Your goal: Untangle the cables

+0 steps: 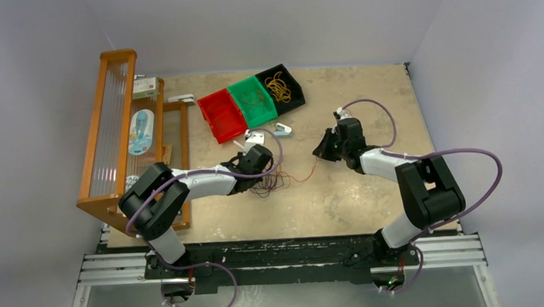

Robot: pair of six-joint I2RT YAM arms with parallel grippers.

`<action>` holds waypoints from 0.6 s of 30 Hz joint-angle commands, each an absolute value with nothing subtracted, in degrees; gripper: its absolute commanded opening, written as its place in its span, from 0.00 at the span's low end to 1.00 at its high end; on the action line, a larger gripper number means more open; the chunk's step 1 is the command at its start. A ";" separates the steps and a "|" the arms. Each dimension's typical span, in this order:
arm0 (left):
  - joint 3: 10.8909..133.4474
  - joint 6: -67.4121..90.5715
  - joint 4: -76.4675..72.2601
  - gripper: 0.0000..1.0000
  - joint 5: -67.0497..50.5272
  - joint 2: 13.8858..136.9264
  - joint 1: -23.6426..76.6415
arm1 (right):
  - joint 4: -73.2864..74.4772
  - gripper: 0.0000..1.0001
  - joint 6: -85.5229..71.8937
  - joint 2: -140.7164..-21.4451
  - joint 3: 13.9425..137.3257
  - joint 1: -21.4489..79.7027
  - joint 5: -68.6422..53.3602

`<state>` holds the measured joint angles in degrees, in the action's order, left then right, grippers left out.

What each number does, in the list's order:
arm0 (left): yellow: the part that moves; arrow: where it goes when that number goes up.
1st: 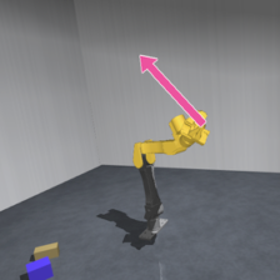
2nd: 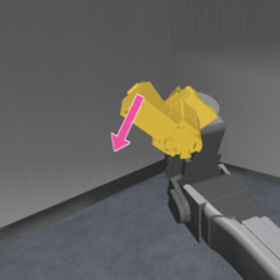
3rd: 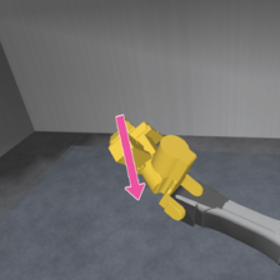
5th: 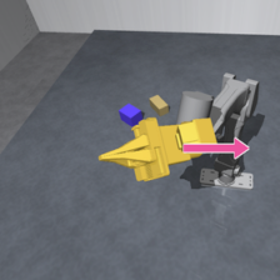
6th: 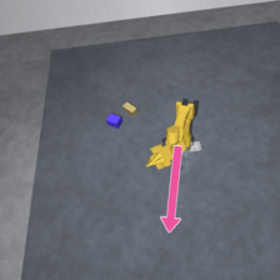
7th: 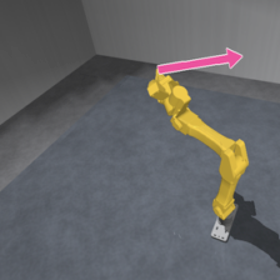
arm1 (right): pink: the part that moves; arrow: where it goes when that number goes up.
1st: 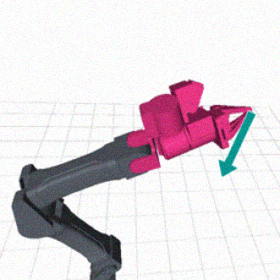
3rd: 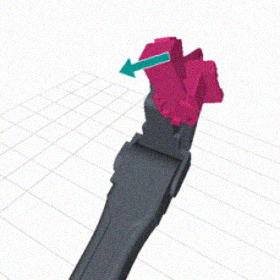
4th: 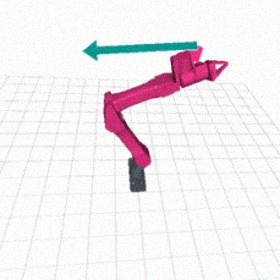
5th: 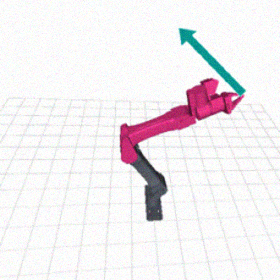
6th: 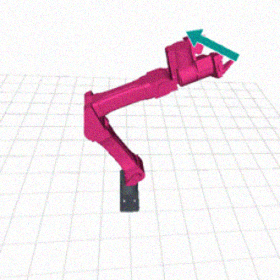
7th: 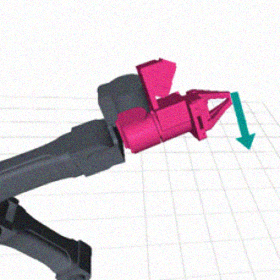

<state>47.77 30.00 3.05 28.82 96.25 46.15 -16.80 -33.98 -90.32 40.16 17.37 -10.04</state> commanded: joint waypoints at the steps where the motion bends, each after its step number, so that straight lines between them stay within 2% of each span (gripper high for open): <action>1: 49.34 30.88 -0.50 0.08 28.41 97.29 46.14 | -16.41 0.00 -33.95 -83.11 40.20 17.68 -8.68; 5: 48.65 31.28 -1.74 0.16 28.15 99.22 46.14 | -12.35 0.00 -32.90 -74.44 41.89 17.52 -1.29; 11: 47.30 31.79 -3.46 0.20 27.74 102.01 46.10 | -3.81 0.00 -29.14 -63.87 47.78 15.74 8.28; 14: 46.97 31.95 -4.03 0.14 27.60 102.84 46.12 | -0.49 0.00 -27.04 -60.13 51.33 13.48 10.62; 17: 46.83 31.98 -4.33 0.00 27.66 103.57 46.14 | 2.01 0.00 -24.95 -57.48 54.66 10.20 10.80; 18: 46.80 32.01 -4.50 0.00 27.68 103.90 46.11 | 2.75 0.00 -23.97 -56.95 55.86 9.06 10.55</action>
